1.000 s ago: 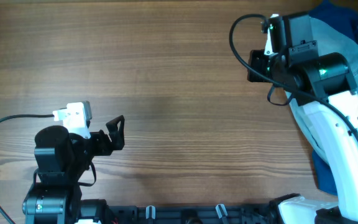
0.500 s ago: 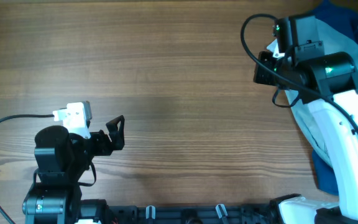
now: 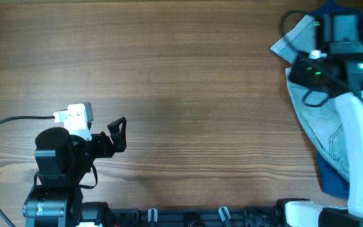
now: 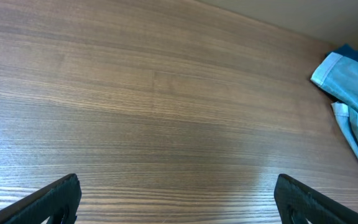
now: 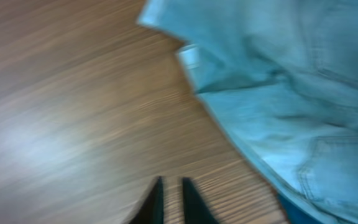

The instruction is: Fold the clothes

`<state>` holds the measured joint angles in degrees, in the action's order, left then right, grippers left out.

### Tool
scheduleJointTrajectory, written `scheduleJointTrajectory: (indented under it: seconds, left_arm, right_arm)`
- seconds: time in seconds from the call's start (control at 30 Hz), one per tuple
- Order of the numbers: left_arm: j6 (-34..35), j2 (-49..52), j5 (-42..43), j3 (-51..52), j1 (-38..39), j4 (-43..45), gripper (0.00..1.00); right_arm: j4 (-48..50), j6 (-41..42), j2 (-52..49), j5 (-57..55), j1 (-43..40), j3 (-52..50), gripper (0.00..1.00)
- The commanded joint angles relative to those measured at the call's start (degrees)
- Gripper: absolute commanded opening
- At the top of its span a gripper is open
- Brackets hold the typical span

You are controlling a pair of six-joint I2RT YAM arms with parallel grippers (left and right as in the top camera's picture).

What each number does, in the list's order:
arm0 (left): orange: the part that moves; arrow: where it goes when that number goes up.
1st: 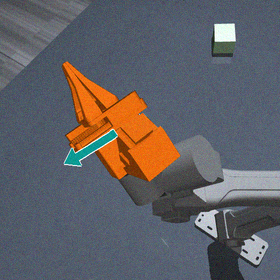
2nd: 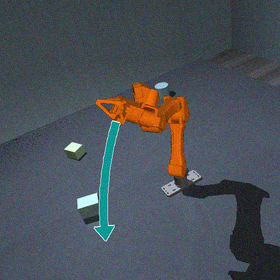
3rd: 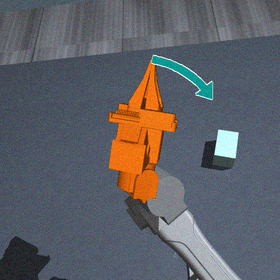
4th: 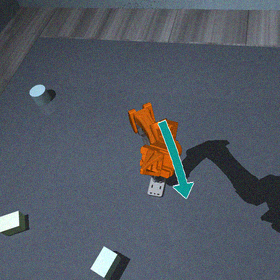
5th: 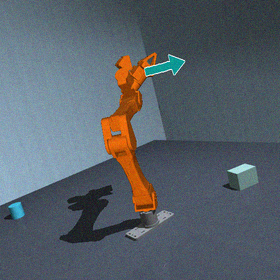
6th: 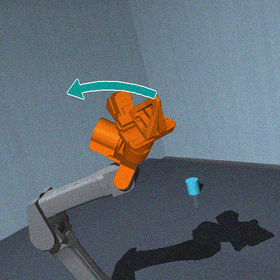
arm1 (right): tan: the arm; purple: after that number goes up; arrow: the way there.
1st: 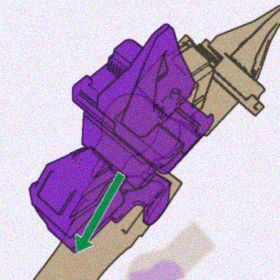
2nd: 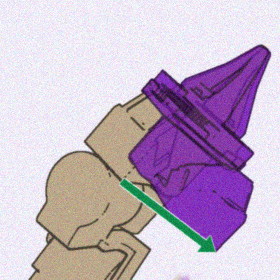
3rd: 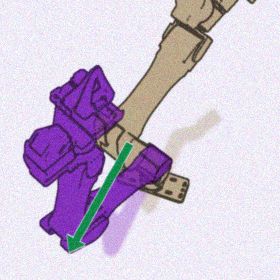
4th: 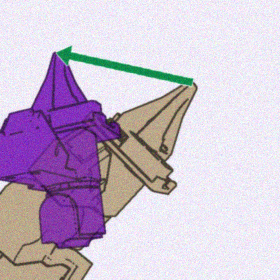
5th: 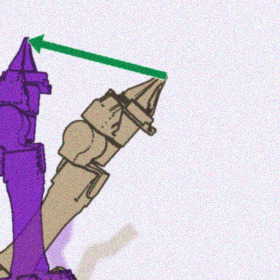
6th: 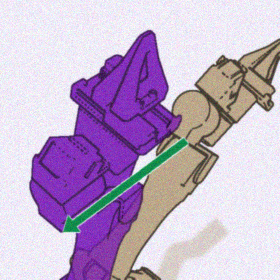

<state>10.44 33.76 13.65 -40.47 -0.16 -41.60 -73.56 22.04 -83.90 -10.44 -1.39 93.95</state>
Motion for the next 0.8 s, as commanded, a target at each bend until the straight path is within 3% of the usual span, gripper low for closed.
scheduleJointTrajectory:
  seconds: [0.0,0.07,0.3,0.57,0.77]
  left_arm:
    - [0.55,-0.04,1.11,-1.05,0.04,0.17,1.0]
    - [0.55,-0.04,1.11,-1.05,0.04,0.17,1.0]
    - [0.55,-0.04,1.11,-1.05,0.04,0.17,1.0]
    - [0.55,-0.04,1.11,-1.05,0.04,0.17,1.0]
    - [0.52,-0.04,1.11,-1.05,0.04,0.17,1.0]
  right_arm:
    - [-0.17,0.44,0.35,-0.26,-7.91,-0.07,0.36]
    - [0.5,-0.09,-0.11,-0.24,-12.57,-0.72,0.47]
    - [4.74,-3.21,-5.16,-0.24,-27.76,-4.92,0.6]
    - [7.93,-4.85,-14.47,0.42,-38.71,-7.3,0.63]
    - [8.81,2.54,-18.29,1.95,-44.59,-7.82,0.63]
